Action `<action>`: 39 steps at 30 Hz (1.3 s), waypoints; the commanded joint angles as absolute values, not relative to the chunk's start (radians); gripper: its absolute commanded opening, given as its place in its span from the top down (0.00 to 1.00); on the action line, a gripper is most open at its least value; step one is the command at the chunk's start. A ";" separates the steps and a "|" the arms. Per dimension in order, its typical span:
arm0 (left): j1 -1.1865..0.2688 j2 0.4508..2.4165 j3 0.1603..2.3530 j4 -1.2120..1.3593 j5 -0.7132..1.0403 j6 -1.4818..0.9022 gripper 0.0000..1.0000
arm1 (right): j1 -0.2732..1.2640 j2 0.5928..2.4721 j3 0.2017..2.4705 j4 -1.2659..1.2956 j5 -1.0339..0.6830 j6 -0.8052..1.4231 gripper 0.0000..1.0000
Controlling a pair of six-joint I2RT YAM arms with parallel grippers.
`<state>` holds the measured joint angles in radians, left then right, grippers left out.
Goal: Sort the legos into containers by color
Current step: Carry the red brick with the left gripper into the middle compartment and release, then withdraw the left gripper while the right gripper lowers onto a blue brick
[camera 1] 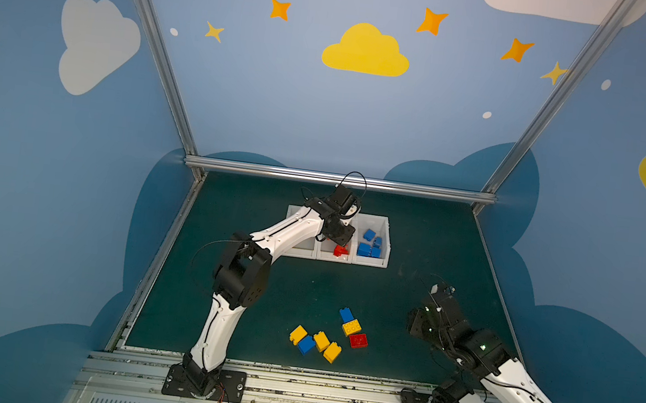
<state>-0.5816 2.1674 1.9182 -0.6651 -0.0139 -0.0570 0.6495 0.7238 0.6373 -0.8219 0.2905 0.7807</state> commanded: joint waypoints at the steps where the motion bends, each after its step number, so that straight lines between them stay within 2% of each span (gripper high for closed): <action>1: -0.566 2.179 1.949 -0.681 -0.029 -0.064 0.53 | 0.646 0.737 0.695 -0.836 0.288 0.773 0.45; 3: -0.564 2.166 1.935 -0.673 -0.031 -0.070 0.49 | 0.647 0.742 0.697 -0.837 0.287 0.774 0.45; 9: -0.560 2.070 1.820 -0.619 -0.016 -0.099 0.48 | 0.646 0.761 0.703 -0.830 0.274 0.767 0.45; 18: -0.540 1.791 1.489 -0.500 0.015 -0.175 0.45 | 0.647 0.882 0.740 -0.784 0.154 0.683 0.45; 25: -0.527 1.545 1.192 -0.428 0.016 -0.269 0.41 | 0.668 1.113 0.824 -0.741 0.023 0.665 0.45; 39: -0.511 1.156 0.767 -0.402 -0.016 -0.454 0.32 | 0.781 1.649 1.184 -0.879 -0.011 0.581 0.45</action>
<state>-0.5167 1.2079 0.7948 -0.4183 -0.0013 -0.4015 0.7563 1.5837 1.1252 -0.8055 -0.0097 0.6258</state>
